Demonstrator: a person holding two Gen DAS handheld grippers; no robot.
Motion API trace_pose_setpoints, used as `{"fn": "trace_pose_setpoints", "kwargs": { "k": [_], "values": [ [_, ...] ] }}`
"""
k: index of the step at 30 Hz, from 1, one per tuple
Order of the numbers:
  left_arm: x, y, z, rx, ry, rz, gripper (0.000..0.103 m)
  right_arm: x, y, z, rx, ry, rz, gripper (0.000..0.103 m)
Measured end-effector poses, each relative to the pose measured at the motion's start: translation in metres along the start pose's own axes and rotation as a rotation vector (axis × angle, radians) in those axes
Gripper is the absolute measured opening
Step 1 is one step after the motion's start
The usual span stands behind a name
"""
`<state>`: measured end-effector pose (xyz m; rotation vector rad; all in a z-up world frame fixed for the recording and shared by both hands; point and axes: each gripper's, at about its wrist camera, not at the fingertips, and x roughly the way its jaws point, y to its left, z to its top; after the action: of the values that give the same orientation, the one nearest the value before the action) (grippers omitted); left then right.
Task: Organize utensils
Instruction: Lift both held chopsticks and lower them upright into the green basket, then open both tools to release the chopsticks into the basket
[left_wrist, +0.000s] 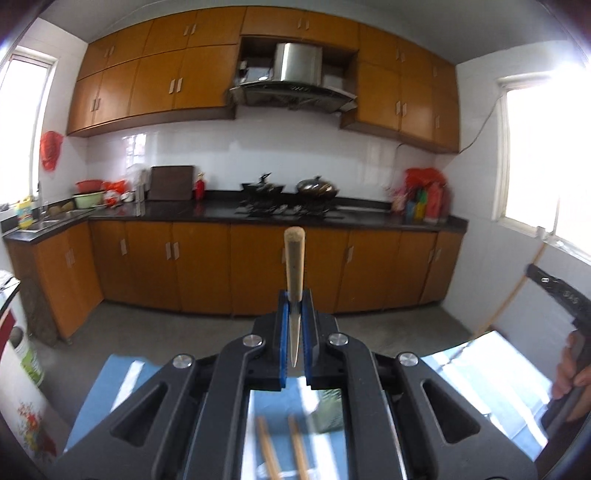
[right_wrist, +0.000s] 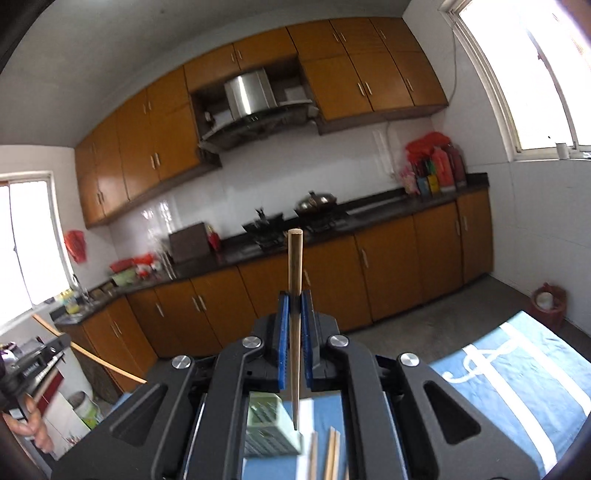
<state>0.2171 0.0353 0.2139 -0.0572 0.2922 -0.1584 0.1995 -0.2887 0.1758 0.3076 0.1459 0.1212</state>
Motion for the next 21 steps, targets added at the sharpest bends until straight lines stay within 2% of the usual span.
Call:
{"fn": "trace_pose_setpoints", "kwargs": {
  "k": [6,15,21],
  "values": [
    [0.024,-0.036,-0.002,0.015,0.027,-0.07,0.008,0.025,0.021,-0.01,-0.014,-0.02,0.037,0.007],
    [0.08,-0.05,-0.047,0.002,0.161,-0.096,0.008,0.062,0.026,-0.054,-0.049,0.115,0.004,0.007],
    [0.1,-0.047,-0.073,-0.001,0.233,-0.092,0.008,0.071,0.021,-0.073,-0.057,0.179,0.003,0.007]
  ]
}}
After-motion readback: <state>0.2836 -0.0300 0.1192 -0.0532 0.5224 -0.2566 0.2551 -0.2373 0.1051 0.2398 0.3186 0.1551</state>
